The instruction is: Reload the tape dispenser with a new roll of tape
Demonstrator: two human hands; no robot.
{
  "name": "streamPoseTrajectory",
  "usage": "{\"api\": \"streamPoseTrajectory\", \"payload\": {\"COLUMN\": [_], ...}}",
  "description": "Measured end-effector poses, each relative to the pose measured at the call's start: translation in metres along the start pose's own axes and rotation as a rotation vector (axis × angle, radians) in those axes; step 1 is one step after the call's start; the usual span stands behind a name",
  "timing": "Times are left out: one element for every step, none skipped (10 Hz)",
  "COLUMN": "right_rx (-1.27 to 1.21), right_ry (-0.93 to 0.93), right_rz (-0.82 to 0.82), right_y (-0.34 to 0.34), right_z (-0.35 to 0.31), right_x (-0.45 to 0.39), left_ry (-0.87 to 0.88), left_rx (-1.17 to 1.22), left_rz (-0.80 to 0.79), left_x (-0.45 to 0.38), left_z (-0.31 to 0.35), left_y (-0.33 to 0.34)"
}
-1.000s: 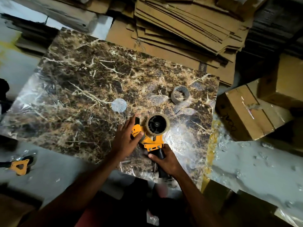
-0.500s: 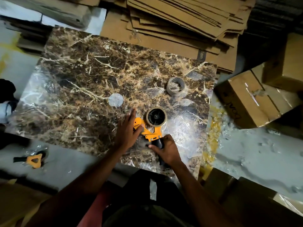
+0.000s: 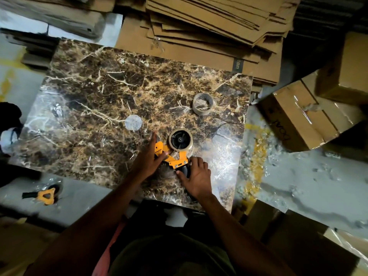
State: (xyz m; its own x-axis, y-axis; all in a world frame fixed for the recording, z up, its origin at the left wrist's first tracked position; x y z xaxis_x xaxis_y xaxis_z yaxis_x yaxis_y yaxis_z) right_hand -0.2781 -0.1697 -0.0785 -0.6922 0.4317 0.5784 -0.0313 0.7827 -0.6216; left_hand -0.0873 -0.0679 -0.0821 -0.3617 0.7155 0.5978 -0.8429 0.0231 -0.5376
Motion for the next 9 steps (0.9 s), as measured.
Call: {"api": "streamPoseTrajectory", "payload": {"right_rx": [-0.010, -0.016, -0.058, -0.120, -0.143, -0.171, -0.189, -0.115, -0.062], "right_ry": [0.004, 0.007, 0.012, 0.039, 0.122, 0.160, 0.164, 0.162, 0.146], "right_rz": [-0.015, -0.053, -0.044, -0.032, -0.004, 0.063, 0.110, 0.097, 0.055], "right_y": [0.002, 0.004, 0.005, 0.003, 0.003, 0.002, 0.001, -0.004, -0.016], "right_z": [-0.008, -0.013, -0.020, -0.029, -0.037, -0.051, -0.065, -0.075, -0.088], "right_x": [-0.005, -0.008, -0.004, -0.003, -0.002, 0.003, 0.005, 0.004, -0.002], "left_ry": [-0.010, 0.000, 0.016, 0.031, 0.070, 0.069, 0.067, 0.066, 0.092], "left_rx": [-0.023, -0.104, -0.197, -0.317, -0.428, -0.491, -0.500, -0.495, -0.497], "left_rz": [-0.014, 0.005, -0.002, -0.062, -0.093, -0.176, -0.225, -0.249, -0.221], "left_x": [0.002, 0.001, -0.002, -0.008, -0.014, -0.013, -0.010, -0.010, -0.009], "left_z": [-0.005, -0.008, -0.009, -0.021, -0.028, -0.025, -0.020, -0.020, -0.014], "left_y": [-0.004, -0.009, -0.018, -0.025, -0.030, -0.035, -0.040, -0.044, -0.050]}}
Point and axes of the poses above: each hand's wrist, its own x-axis away from the middle knuckle, its own y-axis out of the palm, z = x × y, the point moved 6 cm from there along -x, towards the middle knuckle, and after that the axes turned 15 degrees about -z, right-handed, at the moved point
